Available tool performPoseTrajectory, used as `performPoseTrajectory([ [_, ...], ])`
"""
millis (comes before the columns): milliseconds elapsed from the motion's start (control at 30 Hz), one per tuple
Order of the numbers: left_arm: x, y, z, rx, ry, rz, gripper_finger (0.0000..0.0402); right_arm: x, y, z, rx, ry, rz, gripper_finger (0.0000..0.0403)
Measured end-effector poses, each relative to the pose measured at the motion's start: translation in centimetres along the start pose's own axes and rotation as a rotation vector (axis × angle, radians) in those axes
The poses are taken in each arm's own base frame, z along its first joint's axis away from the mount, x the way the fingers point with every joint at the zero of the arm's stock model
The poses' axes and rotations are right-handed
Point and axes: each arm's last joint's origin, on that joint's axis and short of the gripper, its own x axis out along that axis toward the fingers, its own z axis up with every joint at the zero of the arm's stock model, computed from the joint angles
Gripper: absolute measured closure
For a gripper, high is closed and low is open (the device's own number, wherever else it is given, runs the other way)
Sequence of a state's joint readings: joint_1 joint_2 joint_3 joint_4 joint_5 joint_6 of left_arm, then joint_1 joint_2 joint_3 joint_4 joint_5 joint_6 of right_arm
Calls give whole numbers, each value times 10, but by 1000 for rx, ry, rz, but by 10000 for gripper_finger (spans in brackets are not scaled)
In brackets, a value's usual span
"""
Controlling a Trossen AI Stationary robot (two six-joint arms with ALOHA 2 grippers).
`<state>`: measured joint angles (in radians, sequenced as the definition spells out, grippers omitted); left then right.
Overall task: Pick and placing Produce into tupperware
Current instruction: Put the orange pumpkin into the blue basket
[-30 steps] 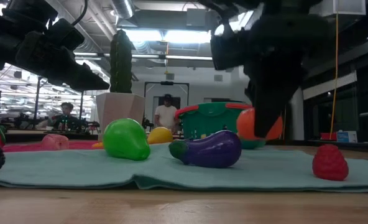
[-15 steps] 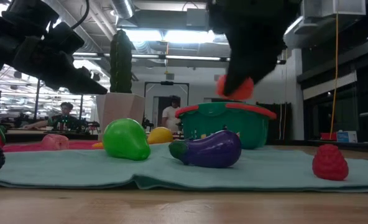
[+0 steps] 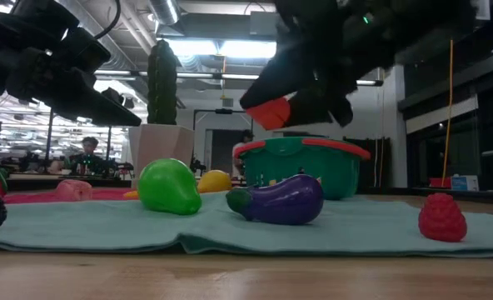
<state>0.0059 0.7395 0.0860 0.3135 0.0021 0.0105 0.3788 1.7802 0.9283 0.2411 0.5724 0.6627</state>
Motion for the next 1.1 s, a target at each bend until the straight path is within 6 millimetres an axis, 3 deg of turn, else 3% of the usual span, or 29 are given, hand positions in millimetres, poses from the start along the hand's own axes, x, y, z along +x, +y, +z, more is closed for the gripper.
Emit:
performPoseTrajectory([
  [233,0,0,0,-1,0,0,223,-13,-22,-13,-32,-40,7,155],
  [400,0,0,0,-9,-3,0,223,-32,-34,-5,-92,-99,-8,155],
  [767,0,0,3,-9,-27,0,223,-71,-82,4,-130,-258,40,155],
  [1100,0,0,4,-13,-38,2,223,-82,-117,18,-159,-311,-24,155],
])
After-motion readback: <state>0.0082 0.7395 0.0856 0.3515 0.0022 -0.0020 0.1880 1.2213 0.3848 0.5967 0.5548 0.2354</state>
